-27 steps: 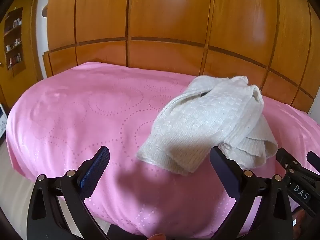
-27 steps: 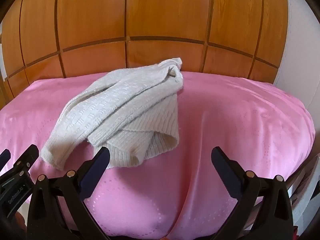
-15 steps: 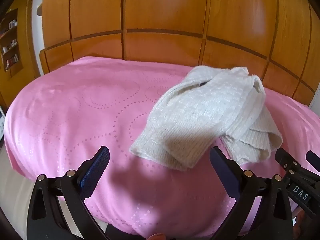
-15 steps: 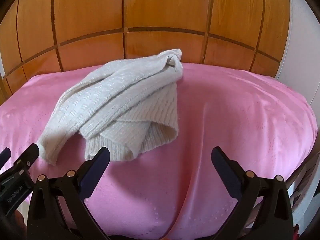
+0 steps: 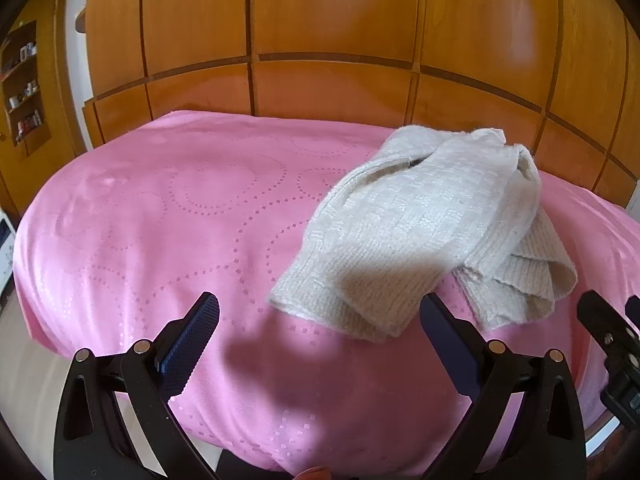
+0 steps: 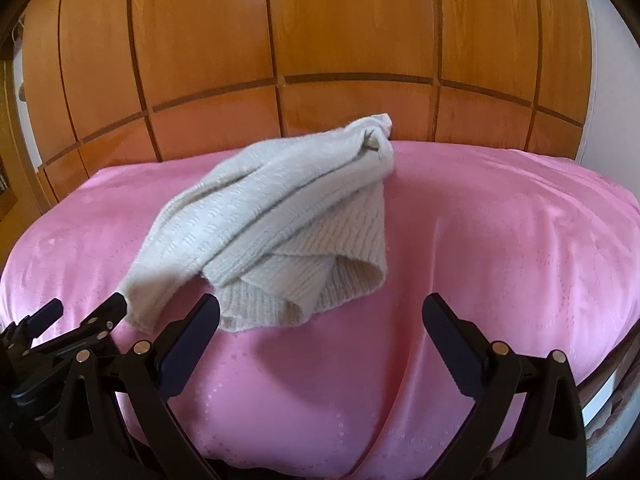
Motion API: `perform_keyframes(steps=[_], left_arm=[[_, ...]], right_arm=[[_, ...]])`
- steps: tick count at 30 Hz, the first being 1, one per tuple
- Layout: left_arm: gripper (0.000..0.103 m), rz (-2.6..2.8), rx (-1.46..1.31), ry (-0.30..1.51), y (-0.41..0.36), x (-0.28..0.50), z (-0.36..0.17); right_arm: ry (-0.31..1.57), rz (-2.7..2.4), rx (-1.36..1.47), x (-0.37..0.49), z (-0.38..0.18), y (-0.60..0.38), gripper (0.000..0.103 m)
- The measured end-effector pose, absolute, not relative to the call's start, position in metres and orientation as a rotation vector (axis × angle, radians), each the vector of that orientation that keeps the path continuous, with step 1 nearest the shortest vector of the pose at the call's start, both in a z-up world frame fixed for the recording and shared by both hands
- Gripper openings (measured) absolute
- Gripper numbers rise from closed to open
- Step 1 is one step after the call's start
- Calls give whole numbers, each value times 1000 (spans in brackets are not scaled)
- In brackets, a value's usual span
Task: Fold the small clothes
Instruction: 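Move both grippers toward the crumpled cream sweater on the bed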
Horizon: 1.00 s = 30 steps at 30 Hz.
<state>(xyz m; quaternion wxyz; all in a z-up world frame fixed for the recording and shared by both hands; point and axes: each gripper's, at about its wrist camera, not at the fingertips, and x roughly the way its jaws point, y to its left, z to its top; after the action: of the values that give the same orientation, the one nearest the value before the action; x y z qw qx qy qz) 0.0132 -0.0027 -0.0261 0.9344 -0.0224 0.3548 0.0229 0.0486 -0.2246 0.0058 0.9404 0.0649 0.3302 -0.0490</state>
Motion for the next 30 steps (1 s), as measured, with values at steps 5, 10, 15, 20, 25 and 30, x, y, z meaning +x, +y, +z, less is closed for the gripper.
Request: perform_keyframes(steps=[5,10,15,20,25,30], left_arm=[[99,49,-55,725,1,12,-25],[99,47,-61,725,2,13,-23],[99,42,-63,720,3,11,-22],[99,43,-57,711,2,10,-19],[99,44,-56,711,3,11,-19],[99,42,-63,717,3,12,-19]], right_arm=[[689,-87,130,35,2,-221,101],[631,-38,148,9,10,-220,101],[638,14,187,4,10,-222,101],[712,7,183,14,0,-222,101],[661,-31,155,17,9,-225,101],[695,-12,141,36,14,-226,101]])
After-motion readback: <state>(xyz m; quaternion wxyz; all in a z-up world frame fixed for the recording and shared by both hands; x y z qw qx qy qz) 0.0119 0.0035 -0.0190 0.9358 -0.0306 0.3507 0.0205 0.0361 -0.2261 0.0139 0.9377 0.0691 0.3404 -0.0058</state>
